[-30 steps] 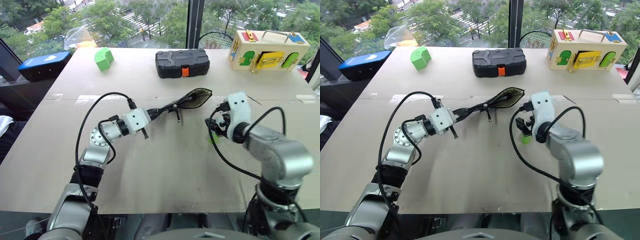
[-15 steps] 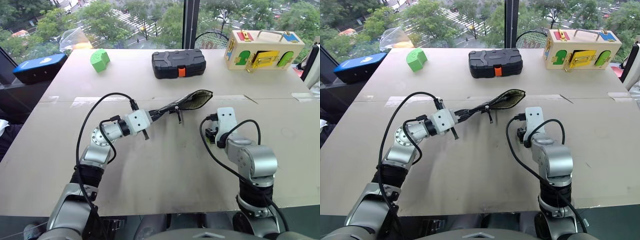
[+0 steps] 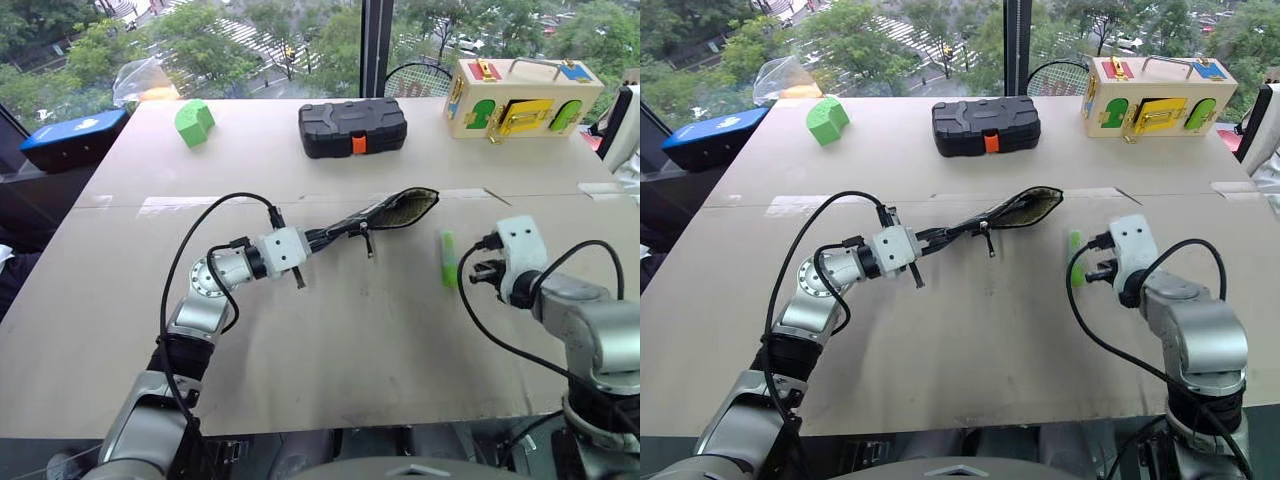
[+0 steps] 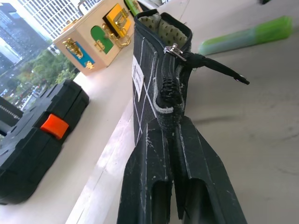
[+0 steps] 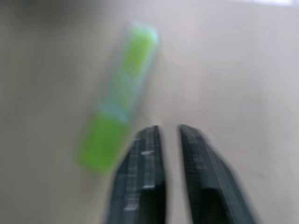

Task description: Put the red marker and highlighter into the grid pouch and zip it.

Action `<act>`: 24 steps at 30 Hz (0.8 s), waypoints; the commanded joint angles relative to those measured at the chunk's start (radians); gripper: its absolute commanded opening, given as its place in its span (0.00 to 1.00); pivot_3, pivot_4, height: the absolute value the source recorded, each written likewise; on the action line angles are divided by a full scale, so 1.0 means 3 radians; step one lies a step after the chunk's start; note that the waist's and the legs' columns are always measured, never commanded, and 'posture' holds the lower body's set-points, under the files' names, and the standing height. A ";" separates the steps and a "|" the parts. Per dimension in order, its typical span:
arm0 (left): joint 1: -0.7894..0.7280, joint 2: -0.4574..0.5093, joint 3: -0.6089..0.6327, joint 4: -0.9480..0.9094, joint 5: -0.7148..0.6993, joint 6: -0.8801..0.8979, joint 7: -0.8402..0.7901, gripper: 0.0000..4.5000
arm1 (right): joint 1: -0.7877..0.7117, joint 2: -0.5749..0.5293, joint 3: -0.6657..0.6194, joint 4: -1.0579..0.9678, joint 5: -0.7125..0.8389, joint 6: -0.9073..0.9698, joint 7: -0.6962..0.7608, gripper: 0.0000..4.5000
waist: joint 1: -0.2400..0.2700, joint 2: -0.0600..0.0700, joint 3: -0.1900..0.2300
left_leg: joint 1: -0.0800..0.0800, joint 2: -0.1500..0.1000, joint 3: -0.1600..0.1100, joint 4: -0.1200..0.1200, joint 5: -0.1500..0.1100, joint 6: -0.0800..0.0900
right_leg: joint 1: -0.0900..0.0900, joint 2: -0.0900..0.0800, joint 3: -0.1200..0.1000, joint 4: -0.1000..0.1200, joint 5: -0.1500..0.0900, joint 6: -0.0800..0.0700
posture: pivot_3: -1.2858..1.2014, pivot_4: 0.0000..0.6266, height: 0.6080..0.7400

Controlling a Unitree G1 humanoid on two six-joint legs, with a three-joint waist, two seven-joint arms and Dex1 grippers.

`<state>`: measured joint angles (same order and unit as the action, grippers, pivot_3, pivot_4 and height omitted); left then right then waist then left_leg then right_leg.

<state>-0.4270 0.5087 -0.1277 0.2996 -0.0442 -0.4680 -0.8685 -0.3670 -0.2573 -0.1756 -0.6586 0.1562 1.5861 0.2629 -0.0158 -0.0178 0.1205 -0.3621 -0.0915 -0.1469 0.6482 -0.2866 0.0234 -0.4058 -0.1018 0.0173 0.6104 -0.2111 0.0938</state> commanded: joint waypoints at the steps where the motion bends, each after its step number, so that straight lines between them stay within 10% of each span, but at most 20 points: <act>1: -0.0042 0.0008 0.0049 -0.0061 -0.0068 -0.0059 0.0016 0.00 | -0.0125 0.0259 -0.0124 -0.0117 -0.0098 0.0022 -0.0236 0.51 | 0.0007 0.0000 0.0000 | 0.0000 0.0001 0.0000 0.0001 0.0000 0.0000 | -0.0001 -0.0001 0.0001 0.0000 0.0000 0.0000 | 0.52 0.24 1.00; 4: -0.0011 0.0018 0.0056 -0.0088 -0.0068 -0.0059 0.0015 0.00 | -0.0114 0.0471 0.0019 -0.0076 -0.0188 -0.0020 -0.0443 0.81 | 0.0026 -0.0001 0.0000 | -0.0003 -0.0002 -0.0002 0.0001 0.0000 0.0000 | -0.0002 -0.0005 0.0000 -0.0001 0.0000 0.0000 | 0.52 0.24 1.00; 9: -0.0007 0.0010 0.0045 -0.0104 -0.0059 -0.0055 0.0021 0.00 | 0.0069 0.0554 0.0408 0.0372 -0.0494 -0.0505 -0.0886 0.81 | 0.0012 -0.0001 -0.0001 | -0.0003 -0.0003 0.0000 0.0000 0.0000 0.0000 | -0.0005 -0.0005 0.0000 0.0000 0.0000 0.0000 | 0.52 0.24 1.00; 16: -0.0014 0.0005 0.0041 -0.0123 -0.0059 -0.0055 0.0015 0.00 | 0.0250 0.0552 0.0521 0.0434 -0.0467 -0.0831 -0.0858 0.18 | 0.0007 -0.0003 -0.0004 | 0.0000 -0.0003 0.0003 0.0002 0.0000 0.0000 | -0.0004 -0.0004 0.0004 0.0002 0.0000 0.0000 | 0.52 0.24 1.00; 24: -0.0027 -0.0011 0.0010 -0.0097 -0.0098 -0.0132 -0.0063 0.00 | 0.0489 -0.1057 0.0315 -0.0529 0.0393 -0.0668 0.0598 0.17 | 0.0020 0.0004 0.0001 | -0.0006 -0.0006 -0.0002 0.0000 0.0000 0.0001 | -0.0004 -0.0006 0.0000 -0.0007 0.0000 0.0001 | 0.52 0.24 1.00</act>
<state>-0.4249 0.5050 -0.1288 0.2942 -0.0463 -0.4761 -0.8804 -0.2148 -0.5269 -0.0401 -0.7344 0.2074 1.3801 0.3372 -0.0097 -0.0165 0.1209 -0.3636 -0.0934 -0.1474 0.6476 -0.2867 0.0238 -0.4068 -0.1037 0.0172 0.6082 -0.2112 0.0940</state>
